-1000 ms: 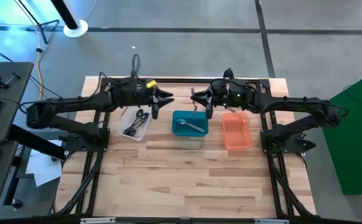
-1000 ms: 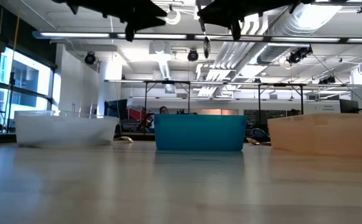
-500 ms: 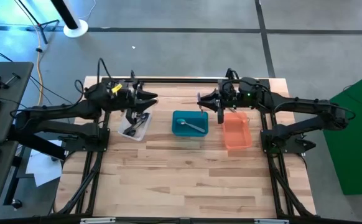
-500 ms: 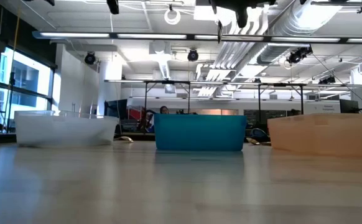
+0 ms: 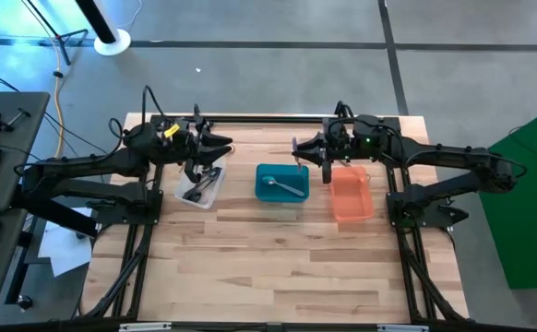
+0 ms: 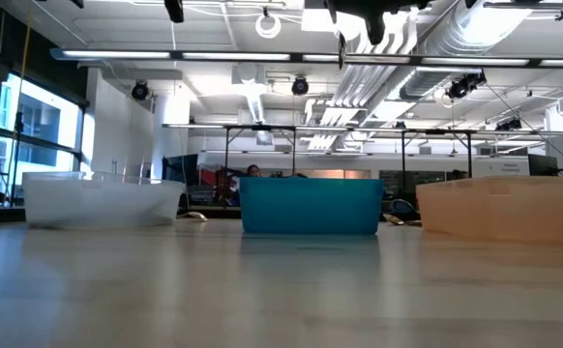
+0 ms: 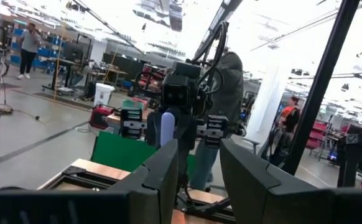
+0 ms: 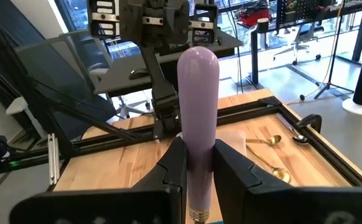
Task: Sort silverware by color (type)
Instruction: Put the purple spoon into the blue bin
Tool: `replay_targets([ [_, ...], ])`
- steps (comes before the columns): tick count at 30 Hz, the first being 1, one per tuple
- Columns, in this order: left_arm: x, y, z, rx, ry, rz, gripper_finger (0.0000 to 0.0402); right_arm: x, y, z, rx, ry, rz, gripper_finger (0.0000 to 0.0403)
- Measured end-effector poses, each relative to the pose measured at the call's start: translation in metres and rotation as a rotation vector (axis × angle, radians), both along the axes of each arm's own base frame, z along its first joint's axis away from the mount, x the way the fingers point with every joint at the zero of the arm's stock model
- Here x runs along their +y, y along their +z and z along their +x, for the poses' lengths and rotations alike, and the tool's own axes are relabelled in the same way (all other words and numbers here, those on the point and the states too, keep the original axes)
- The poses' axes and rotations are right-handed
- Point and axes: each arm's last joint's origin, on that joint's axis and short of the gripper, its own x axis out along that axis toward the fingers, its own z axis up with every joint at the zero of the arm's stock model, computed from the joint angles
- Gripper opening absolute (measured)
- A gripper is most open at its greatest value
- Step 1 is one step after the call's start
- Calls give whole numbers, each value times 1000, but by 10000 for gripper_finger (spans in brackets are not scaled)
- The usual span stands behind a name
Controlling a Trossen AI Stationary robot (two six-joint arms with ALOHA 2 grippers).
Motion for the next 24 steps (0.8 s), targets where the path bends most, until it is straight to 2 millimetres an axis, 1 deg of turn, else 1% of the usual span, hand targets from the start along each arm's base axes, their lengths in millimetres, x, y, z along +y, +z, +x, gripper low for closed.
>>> replay_targets([
  [2,0,1,0,-9,0,2,110,0,-1,1,1,-9,12,39],
  [5,0,4,-1,-39,1,9,110,-3,-7,7,24,-46,98,39],
  [8,0,6,-2,-61,27,8,110,-5,-20,18,75,-39,126,38],
  [13,1,7,-2,-75,59,29,110,-12,-47,39,173,-76,184,38],
  [17,2,6,-1,-70,63,36,110,-18,-65,60,293,-99,163,38],
  [22,2,6,-1,-66,71,33,110,-26,-84,87,548,-82,95,38],
  [24,2,5,-1,-61,70,30,110,-30,-92,96,635,-73,97,38],
])
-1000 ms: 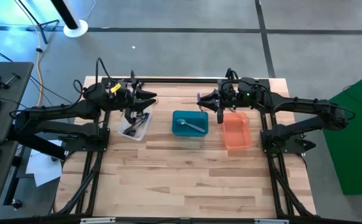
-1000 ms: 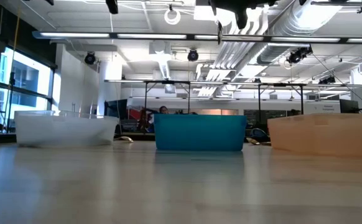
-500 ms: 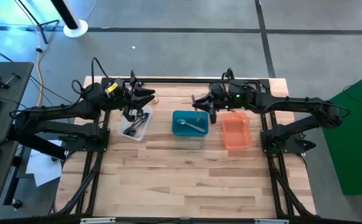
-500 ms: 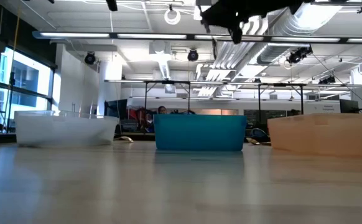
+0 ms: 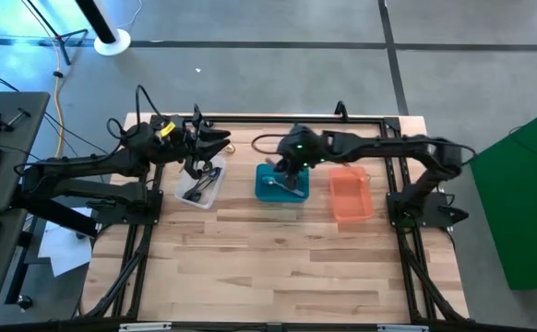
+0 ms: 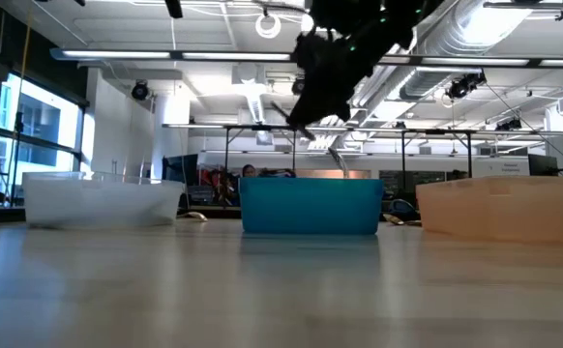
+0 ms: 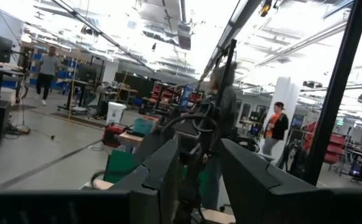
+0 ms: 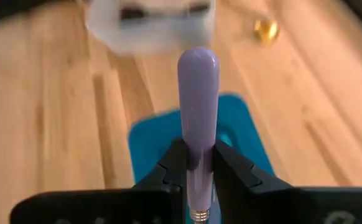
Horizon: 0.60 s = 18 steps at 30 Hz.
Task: Sort silverware by color (type)
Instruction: Put the purple spoon into the blue bin
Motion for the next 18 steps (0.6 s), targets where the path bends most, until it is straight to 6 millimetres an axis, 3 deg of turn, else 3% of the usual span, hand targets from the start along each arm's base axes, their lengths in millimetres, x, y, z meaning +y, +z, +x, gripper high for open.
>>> replay_targets([
  [6,0,0,0,2,-1,-5,110,-4,-25,17,161,41,15,38],
  [18,1,-1,0,10,37,7,110,-9,-65,29,260,54,32,38],
])
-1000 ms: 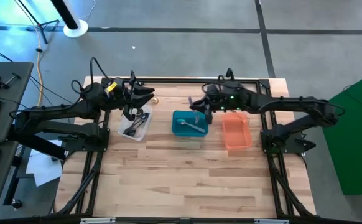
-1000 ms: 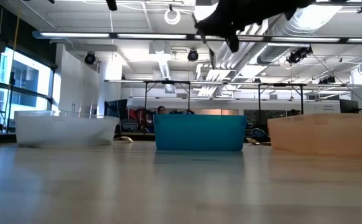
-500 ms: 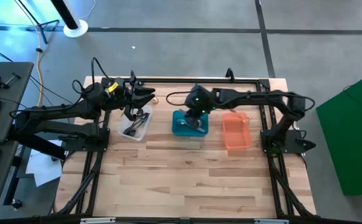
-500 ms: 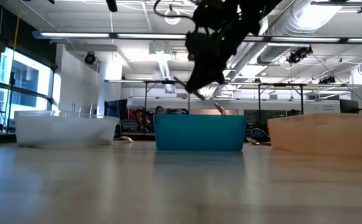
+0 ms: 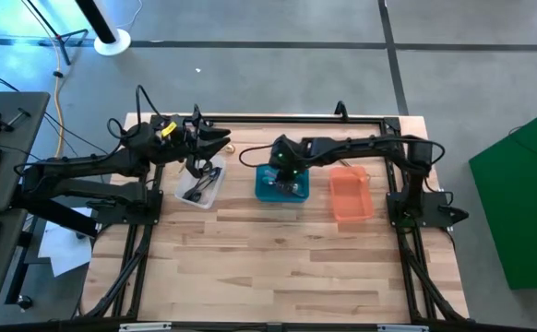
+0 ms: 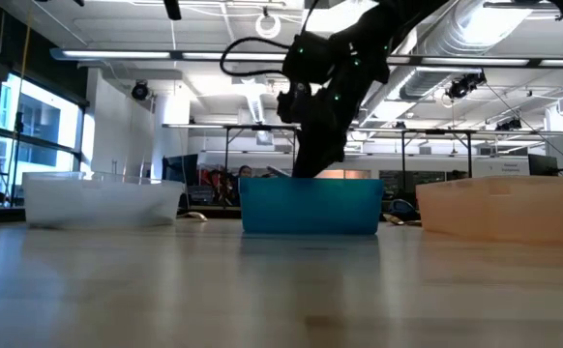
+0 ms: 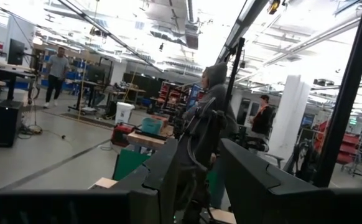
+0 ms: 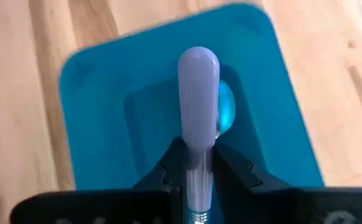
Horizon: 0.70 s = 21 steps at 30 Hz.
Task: Sort silverware by color (type)
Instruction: Put the purple spoon into the blue bin
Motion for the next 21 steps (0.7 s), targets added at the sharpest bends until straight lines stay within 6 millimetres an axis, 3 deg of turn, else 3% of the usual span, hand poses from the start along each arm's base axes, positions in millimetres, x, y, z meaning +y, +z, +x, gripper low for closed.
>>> replay_targets([
  [11,0,0,0,0,6,-2,110,-6,-37,6,89,-38,28,43],
  [21,0,0,0,3,6,-2,110,-6,-44,7,96,-61,44,68],
])
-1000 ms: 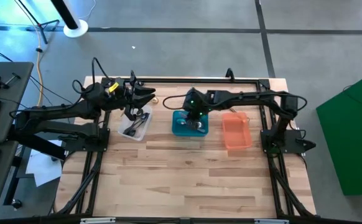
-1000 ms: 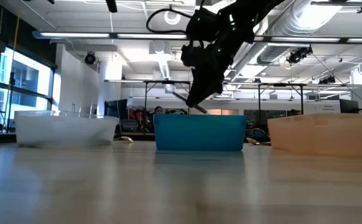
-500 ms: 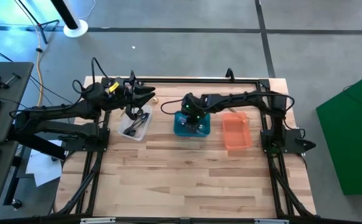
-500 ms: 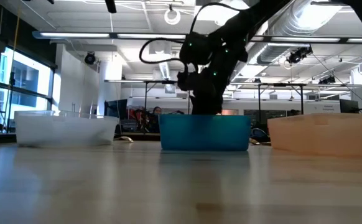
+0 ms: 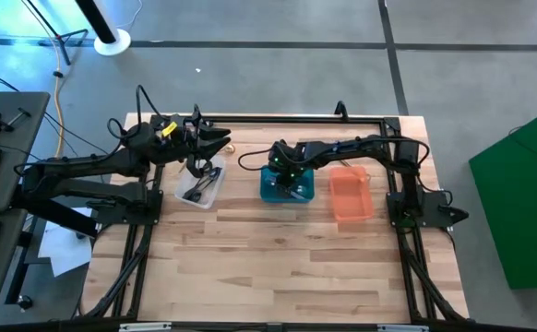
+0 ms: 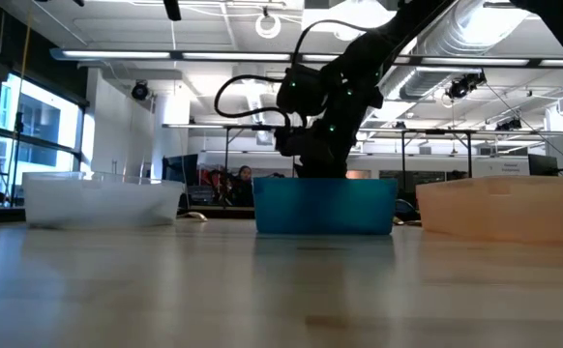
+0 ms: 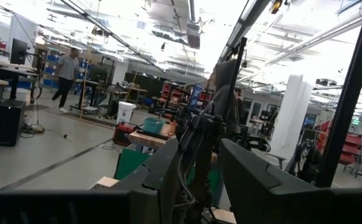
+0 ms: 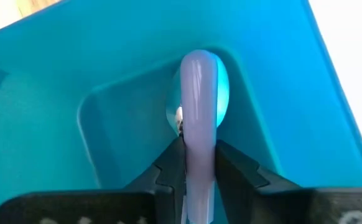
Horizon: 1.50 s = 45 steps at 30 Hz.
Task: Sort silverware by color (type)
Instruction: Put the purple spoon into the blue bin
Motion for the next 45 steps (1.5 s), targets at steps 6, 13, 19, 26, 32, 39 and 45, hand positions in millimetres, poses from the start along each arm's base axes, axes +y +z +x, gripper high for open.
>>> replay_targets([
  [6,0,0,0,0,0,0,110,0,0,0,-1,0,-1,74],
  [13,0,0,0,0,0,0,110,0,-1,0,-4,-2,12,80],
  [19,0,0,0,0,0,0,110,1,-2,0,5,-1,11,131],
  [26,0,0,0,0,0,0,110,1,-3,0,7,-1,15,191],
  [32,0,0,0,0,0,0,110,1,-3,0,8,-1,15,197],
  [39,0,0,0,0,0,0,110,1,-2,-1,8,0,17,197],
  [45,0,0,0,-1,0,0,110,2,9,-2,-16,12,7,197],
])
